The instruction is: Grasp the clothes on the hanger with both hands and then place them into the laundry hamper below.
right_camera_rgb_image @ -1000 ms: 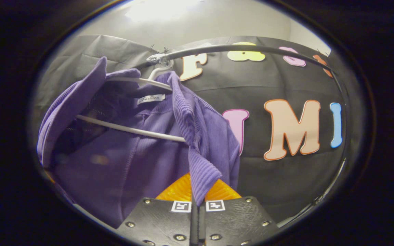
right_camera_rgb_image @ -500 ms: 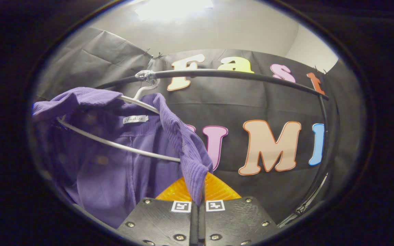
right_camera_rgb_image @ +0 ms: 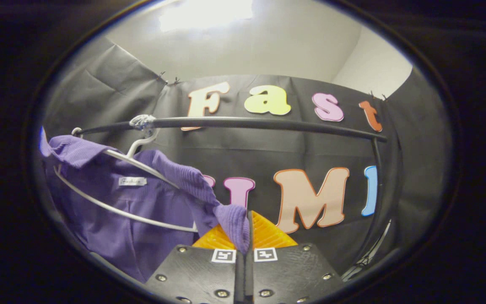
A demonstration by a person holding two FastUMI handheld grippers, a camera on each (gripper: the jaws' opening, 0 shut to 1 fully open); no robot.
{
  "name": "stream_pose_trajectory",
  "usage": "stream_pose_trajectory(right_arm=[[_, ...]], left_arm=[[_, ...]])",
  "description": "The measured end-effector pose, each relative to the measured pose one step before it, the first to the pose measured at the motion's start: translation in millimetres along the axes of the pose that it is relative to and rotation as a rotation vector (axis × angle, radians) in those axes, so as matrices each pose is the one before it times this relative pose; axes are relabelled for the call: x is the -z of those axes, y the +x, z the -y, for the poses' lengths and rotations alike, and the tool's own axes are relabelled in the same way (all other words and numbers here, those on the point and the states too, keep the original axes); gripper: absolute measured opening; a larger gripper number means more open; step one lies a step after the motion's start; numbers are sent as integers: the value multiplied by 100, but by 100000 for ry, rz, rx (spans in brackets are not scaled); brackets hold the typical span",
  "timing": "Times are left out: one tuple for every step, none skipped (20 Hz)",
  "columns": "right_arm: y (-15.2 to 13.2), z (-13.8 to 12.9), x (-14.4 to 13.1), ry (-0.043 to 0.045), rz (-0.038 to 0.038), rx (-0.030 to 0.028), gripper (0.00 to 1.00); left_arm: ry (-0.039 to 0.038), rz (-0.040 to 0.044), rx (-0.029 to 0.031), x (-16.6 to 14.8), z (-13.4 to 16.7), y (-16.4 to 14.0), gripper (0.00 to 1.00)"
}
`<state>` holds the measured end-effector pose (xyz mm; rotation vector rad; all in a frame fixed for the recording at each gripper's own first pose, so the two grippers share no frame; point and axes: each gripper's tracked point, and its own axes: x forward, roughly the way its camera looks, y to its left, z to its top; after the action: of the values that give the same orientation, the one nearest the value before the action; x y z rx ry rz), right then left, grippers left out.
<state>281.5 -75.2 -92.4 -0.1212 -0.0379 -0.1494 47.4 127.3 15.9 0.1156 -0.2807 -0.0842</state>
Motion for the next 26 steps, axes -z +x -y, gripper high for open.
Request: stream_pose_trajectory(right_arm=[[581, 311, -7, -1602, -60, 1260, 1], [646, 254, -140, -1294, 136, 1440, 1], [575, 252, -335, -1040, 1006, 1639, 1], [369, 376, -249, -762, 1044, 1929, 1], [467, 150, -190, -398, 739, 1376, 2], [462, 102, -149, -319, 370, 991, 1], [553, 11, 88, -179, -20, 380, 0], [406, 127, 11, 35, 390, 1158, 1], [390, 65, -28, 305, 772, 1086, 1], [413, 151, -56, 214, 1553, 1842, 1], [136, 272, -22, 529, 2029, 1776, 1], [625, -55, 170, -372, 1107, 1070, 1], [840, 4, 294, -711, 641, 1296, 1], [644, -220, 403, -226, -343, 244, 1], [527, -166, 586, -158, -1045, 371, 4], [518, 72, 521, 79, -1345, 448, 4], [420, 188, 439, 595, -699, 636, 4], [280, 320, 514, 566, -1183, 1097, 1], [352, 330, 575, 756, -1602, 958, 1], [344, 266, 648, 1383, -1500, 812, 1], [522, 102, 789, 822, -2302, -44, 1], [332, 65, 1009, 608, -2453, -389, 1], [294, -310, 918, 1307, -1700, -1397, 2], [52, -388, 821, 942, -1031, -1395, 2], [113, -231, 895, -550, -1405, -467, 1], [-65, -88, 983, -554, -1654, -192, 0]], left_arm=[[-259, 1722, -984, -775, -388, 477, 0], [410, 1481, -543, -724, -380, 675, 0], [1038, 1861, -1427, -576, -497, 711, 0], [2034, 1650, -1588, -515, -567, 793, 0], [1368, 1115, -1255, -159, -420, 493, 0], [382, 756, -298, -30, -106, 507, 0], [-831, -229, 546, 193, 337, 440, 0], [-1027, -573, 366, 341, 264, 409, 0], [-348, -253, 26, 304, -39, 384, 0], [859, -135, -1097, 321, -243, 465, 0], [758, -581, -1298, 560, -354, 382, 0], [57, -1209, -342, 582, -61, 440, 0], [-517, -1189, 29, 569, 58, 269, 0], [-389, -1008, -150, 406, -8, 268, 0], [-97, -876, -205, 419, -78, 255, 0], [-9, -1112, -1176, 532, -257, 207, 0], [172, -714, -957, 429, -298, 282, 0], [775, -1990, -1527, 665, -643, 197, 0], [486, -1774, -1610, 766, -609, 58, 0], [-795, -952, -894, 419, -282, 262, 0], [-1233, -1678, -279, 592, -151, 309, 0], [-1396, -1877, 376, 807, 44, 142, 0], [-666, -1511, 457, 582, 112, 203, 0], [188, -1433, 148, 714, 37, 143, 0], [290, -1259, -117, 733, -6, 273, 0], [-215, -1144, -283, 747, -5, 186, 0]])
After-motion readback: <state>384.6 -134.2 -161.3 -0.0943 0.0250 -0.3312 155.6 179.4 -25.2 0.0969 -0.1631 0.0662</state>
